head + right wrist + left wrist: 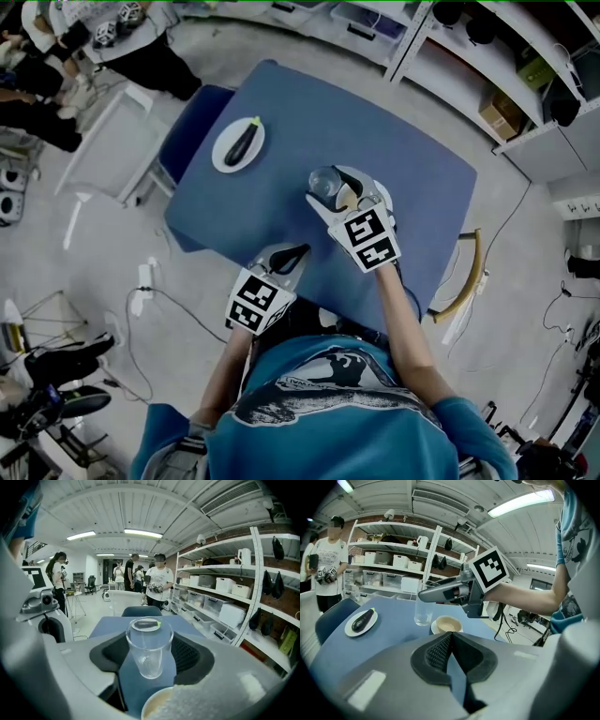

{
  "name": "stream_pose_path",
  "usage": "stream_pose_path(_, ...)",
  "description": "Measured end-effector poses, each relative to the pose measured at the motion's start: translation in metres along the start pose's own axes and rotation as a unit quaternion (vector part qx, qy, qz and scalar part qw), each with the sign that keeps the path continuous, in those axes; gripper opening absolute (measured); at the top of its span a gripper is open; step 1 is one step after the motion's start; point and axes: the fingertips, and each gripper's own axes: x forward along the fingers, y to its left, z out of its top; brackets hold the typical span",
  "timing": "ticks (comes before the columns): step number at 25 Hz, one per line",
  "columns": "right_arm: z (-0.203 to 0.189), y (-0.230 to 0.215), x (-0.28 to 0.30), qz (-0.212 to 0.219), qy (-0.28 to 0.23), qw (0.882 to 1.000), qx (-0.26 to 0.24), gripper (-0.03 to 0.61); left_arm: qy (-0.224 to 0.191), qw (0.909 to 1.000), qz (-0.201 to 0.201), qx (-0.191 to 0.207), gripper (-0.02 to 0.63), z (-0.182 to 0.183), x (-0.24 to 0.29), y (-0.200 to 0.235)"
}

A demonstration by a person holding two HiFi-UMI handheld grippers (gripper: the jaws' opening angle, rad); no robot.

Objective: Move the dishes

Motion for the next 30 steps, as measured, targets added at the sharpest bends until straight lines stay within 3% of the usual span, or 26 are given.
stream_pose_path(6,0.009,0.040,0.043,0.060,-0.014,0.998,0.013,0.278,0.004,0.9990,0.037,-0.025,0.014,-0.013,-0.021,0.014)
stream_pose_path(12,-0.010,0.078,0.071,0.110,0.014,0.994,0.006,0.278,0.005,0.9966,0.069,-0.046,0.014,-0.022,-0.036,0.026)
stream_pose_path(17,-0.032,0.090,0.083,0.126,0.036,0.991,0.006,0.278,0.012,0.9944,0.090,-0.054,0.014,-0.031,-0.045,0.035)
stream_pose_path(22,-0.033,0.093,0.086,0.136,0.023,0.990,0.007,0.279,0.003,0.9909,0.113,-0.073,0.014,-0.030,-0.052,0.049)
stream_pose_path(30,-0.044,0.094,0.080,0.140,0.036,0.988,0.051,0.292,-0.014,0.9910,0.111,-0.074,0.012,-0.019,-0.048,0.054)
